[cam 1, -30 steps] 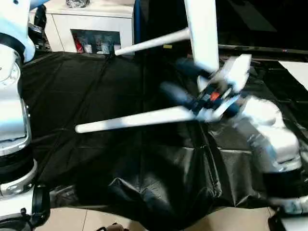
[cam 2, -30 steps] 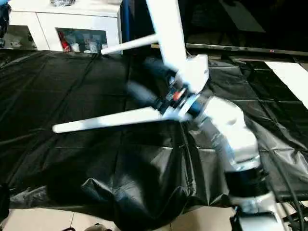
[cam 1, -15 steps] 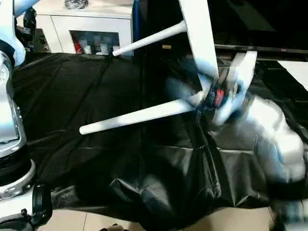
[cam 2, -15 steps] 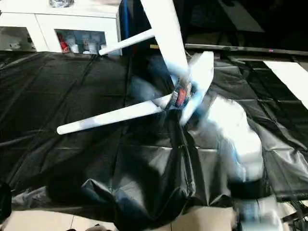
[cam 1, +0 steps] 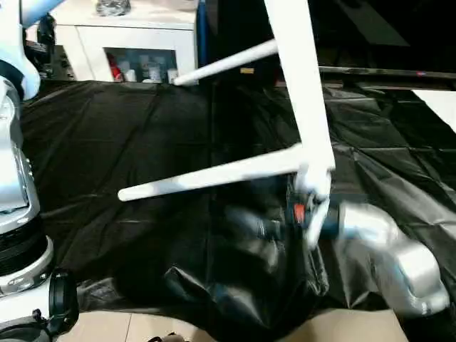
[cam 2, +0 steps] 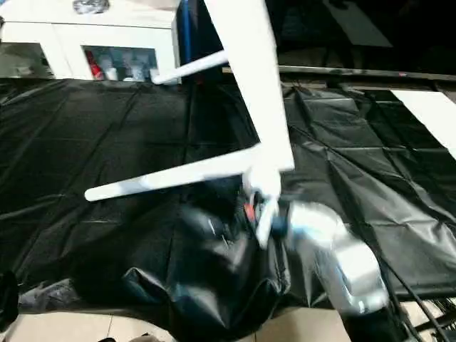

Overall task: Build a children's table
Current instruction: Flip table

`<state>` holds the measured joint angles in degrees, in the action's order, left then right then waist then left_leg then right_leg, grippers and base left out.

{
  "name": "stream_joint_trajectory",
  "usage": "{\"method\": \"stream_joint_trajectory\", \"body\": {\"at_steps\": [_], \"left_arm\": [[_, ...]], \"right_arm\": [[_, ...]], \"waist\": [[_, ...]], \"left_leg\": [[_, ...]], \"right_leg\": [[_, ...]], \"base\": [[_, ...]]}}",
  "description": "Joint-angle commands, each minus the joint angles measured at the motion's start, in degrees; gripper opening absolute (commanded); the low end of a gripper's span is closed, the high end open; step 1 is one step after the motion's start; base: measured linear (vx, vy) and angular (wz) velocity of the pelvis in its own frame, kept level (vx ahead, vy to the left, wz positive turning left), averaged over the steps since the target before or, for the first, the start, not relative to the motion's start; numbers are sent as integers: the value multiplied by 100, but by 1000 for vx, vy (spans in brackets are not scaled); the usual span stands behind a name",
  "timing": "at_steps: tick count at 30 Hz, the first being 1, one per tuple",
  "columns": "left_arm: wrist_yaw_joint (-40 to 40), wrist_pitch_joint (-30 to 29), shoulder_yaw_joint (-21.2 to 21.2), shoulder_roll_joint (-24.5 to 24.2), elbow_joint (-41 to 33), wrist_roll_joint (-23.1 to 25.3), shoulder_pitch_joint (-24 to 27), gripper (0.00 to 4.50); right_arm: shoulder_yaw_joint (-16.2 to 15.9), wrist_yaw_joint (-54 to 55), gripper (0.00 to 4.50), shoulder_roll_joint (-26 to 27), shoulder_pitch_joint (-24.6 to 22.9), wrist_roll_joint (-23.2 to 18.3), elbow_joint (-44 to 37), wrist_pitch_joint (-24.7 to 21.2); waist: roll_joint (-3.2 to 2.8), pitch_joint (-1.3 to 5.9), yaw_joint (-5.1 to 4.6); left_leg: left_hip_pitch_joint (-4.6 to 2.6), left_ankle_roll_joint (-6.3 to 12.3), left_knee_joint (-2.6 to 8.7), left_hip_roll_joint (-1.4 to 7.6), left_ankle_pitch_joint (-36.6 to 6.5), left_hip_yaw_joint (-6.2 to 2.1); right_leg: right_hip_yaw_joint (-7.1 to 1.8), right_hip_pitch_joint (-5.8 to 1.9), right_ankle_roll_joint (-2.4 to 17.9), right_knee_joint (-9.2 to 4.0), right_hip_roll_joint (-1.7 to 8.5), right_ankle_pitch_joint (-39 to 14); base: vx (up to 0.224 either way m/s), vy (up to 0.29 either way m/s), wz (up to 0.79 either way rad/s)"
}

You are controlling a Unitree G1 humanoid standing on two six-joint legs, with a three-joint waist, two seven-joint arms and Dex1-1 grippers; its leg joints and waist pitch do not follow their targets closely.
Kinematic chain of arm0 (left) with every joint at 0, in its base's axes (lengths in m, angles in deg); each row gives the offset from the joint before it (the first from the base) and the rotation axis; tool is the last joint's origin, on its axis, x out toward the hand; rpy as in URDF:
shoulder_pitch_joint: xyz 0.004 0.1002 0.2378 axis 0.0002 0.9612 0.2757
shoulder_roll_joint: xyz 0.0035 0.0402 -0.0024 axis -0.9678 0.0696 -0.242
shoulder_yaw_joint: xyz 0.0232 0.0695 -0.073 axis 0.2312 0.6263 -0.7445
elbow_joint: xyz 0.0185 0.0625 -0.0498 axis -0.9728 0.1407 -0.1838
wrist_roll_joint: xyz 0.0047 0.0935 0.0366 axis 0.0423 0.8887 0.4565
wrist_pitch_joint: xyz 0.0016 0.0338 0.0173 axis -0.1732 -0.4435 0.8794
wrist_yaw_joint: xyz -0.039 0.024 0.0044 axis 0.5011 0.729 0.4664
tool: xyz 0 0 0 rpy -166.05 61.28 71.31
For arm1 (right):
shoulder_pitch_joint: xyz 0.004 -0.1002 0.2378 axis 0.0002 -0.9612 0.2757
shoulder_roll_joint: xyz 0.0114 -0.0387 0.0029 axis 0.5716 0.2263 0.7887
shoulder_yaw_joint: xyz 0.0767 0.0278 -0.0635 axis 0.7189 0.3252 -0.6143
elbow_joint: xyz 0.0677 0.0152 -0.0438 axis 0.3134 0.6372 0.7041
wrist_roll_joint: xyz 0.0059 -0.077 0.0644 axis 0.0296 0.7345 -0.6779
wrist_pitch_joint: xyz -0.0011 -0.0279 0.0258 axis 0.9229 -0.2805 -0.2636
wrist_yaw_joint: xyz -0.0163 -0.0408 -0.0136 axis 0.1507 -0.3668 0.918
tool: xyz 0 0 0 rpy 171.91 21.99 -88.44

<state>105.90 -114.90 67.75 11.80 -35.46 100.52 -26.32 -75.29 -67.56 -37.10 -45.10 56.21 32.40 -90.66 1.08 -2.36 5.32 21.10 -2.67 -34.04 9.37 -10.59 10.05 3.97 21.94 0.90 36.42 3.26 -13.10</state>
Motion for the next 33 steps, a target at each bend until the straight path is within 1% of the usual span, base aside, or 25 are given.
{"method": "stream_joint_trajectory", "body": {"at_steps": [1, 5, 7, 8, 9, 10, 11, 12, 13, 14, 15, 17, 18, 19, 22, 23, 24, 26, 27, 28, 31, 32, 33], "left_arm": [[46, -712, -75, 271, 462, -289, 294, 234], [28, -731, -67, 274, 451, -302, 287, 234], [27, -741, -67, 275, 440, -313, 284, 234], [27, -742, -66, 275, 440, -314, 284, 234], [27, -748, -61, 274, 436, -321, 284, 234], [22, -753, -57, 270, 433, -333, 285, 234], [18, -762, -53, 267, 430, -346, 285, 234], [18, -762, -53, 267, 430, -346, 285, 234], [13, -767, -49, 262, 428, -359, 286, 234], [12, -773, -51, 257, 428, -368, 286, 234], [12, -778, -51, 254, 433, -375, 284, 234], [14, -792, -51, 248, 428, -382, 285, 234], [14, -799, -50, 245, 421, -386, 287, 234], [14, -812, -52, 241, 408, -390, 291, 234], [11, -833, -57, 235, 392, -392, 295, 234], [12, -841, -59, 232, 386, -392, 298, 234], [12, -850, -59, 230, 380, -394, 302, 232], [11, -853, -61, 229, 380, -397, 304, 230], [3, -857, -64, 228, 381, -406, 305, 229], [-2, -855, -63, 233, 382, -411, 306, 229], [-23, -852, -64, 263, 384, -435, 312, 225], [-24, -854, -65, 268, 381, -437, 312, 224], [-28, -864, -78, 296, 372, -453, 308, 222]], "right_arm": [[-42, 221, 450, -22, -30, 139, 139, -198], [-90, 331, 450, -14, -149, 205, 314, -360], [17, 489, 450, 177, -207, 330, 483, 7], [41, 520, 450, 209, -203, 335, 497, 47], [206, 718, 450, 422, -175, 352, 581, 291], [338, 848, 450, 582, -148, 315, 624, 406], [476, 966, 450, 748, -111, 280, 662, 566], [476, 966, 450, 748, -111, 280, 662, 566], [558, 1038, 450, 850, -87, 259, 685, 665], [713, 1180, 450, 1034, -36, 167, 746, 784], [862, 1392, 450, 1221, 37, 143, 846, 954], [1065, 1587, 450, 1490, 138, 25, 948, 1186], [1107, 1582, 450, 1557, 159, -16, 959, 1251], [1167, 1559, 450, 1651, 193, -129, 943, 1262], [1214, 1537, 450, 1744, 257, -191, 922, 1314], [1259, 1569, 450, 1789, 301, -205, 924, 1361], [1322, 1592, 450, 1848, 357, -221, 935, 1428], [1393, 1616, 450, 1890, 419, -273, 937, 1435], [1484, 1637, 432, 1933, 510, -282, 953, 1474], [1507, 1636, 421, 1937, 541, -299, 957, 1480], [1626, 1633, 408, 1955, 688, -433, 975, 1439], [1644, 1638, 395, 1962, 707, -443, 981, 1430], [1722, 1686, 382, 1989, 827, -497, 1018, 1387]], "waist": [[124, 218, 30], [125, 197, 12], [127, 204, 9], [126, 200, 12], [129, 208, 12], [125, 204, 1], [113, 207, 4], [114, 204, -4], [107, 209, 0], [90, 207, -3], [95, 210, -10], [96, 205, -14], [82, 211, -13], [91, 210, -18], [69, 214, -11], [66, 216, -11], [66, 221, -9], [69, 223, -11], [69, 224, -10], [71, 220, -12], [68, 219, -8], [70, 219, -11], [68, 221, -8]], "left_leg": [[14, 222, 392, 341, -976, -188], [-5, 209, 399, 347, -1132, -191], [3, 187, 395, 339, -1145, -185], [1, 188, 400, 341, -1140, -188], [3, 192, 397, 346, -1134, -186], [6, 177, 409, 345, -1158, -190], [-10, 161, 415, 356, -1199, -194], [-6, 156, 421, 360, -1201, -198], [-10, 157, 425, 363, -1186, -201], [-15, 161, 432, 370, -1170, -198], [-13, 162, 433, 366, -1176, -194], [-9, 150, 440, 358, -1216, -191], [-20, 127, 448, 367, -1243, -200], [-22, 134, 448, 371, -1237, -197], [-16, 136, 458, 375, -1196, -198], [-18, 130, 459, 379, -1183, -196], [-19, 128, 464, 383, -1112, -193], [-17, 134, 461, 381, -1072, -187], [-14, 142, 461, 377, -1038, -187], [-12, 142, 463, 375, -1044, -187], [-19, 133, 456, 366, -1025, -174], [-17, 136, 455, 365, -1022, -174], [-22, 145, 456, 370, -1004, -174]], "right_leg": [[-342, -174, 604, -633, 555, -1926], [-339, -155, 562, -662, 560, -2180], [-340, -151, 540, -675, 572, -2264], [-340, -151, 531, -678, 569, -2279], [-343, -142, 530, -674, 577, -2259], [-342, -139, 536, -672, 577, -2276], [-342, -130, 533, -675, 577, -2287], [-344, -132, 538, -665, 572, -2244], [-341, -140, 551, -655, 563, -2176], [-350, -133, 576, -645, 561, -2047], [-349, -135, 604, -638, 562, -1988], [-351, -129, 628, -651, 576, -2041], [-348, -137, 613, -649, 570, -2071], [-351, -135, 611, -642, 564, -2014], [-358, -146, 629, -627, 565, -1846], [-359, -144, 639, -620, 563, -1797], [-360, -149, 687, -605, 565, -1626], [-362, -152, 711, -595, 564, -1525], [-361, -163, 735, -589, 562, -1460], [-360, -163, 742, -589, 563, -1462], [-361, -168, 748, -593, 561, -1474], [-362, -169, 746, -594, 560, -1480], [-363, -165, 738, -591, 556, -1457]], "base": [[0, 0, 0], [0, 0, 0], [0, 0, 0], [0, 0, 0], [0, 0, 0], [0, 0, 0], [0, 0, 0], [0, 0, 0], [0, 0, 0], [0, 0, 0], [0, 0, 0], [0, 0, 0], [0, 0, 0], [0, 0, 0], [0, 0, 0], [0, 0, 0], [0, 0, 0], [0, 0, 0], [0, 0, 0], [0, 0, 0], [0, 0, 0], [0, 0, 0], [0, 0, 0]]}}
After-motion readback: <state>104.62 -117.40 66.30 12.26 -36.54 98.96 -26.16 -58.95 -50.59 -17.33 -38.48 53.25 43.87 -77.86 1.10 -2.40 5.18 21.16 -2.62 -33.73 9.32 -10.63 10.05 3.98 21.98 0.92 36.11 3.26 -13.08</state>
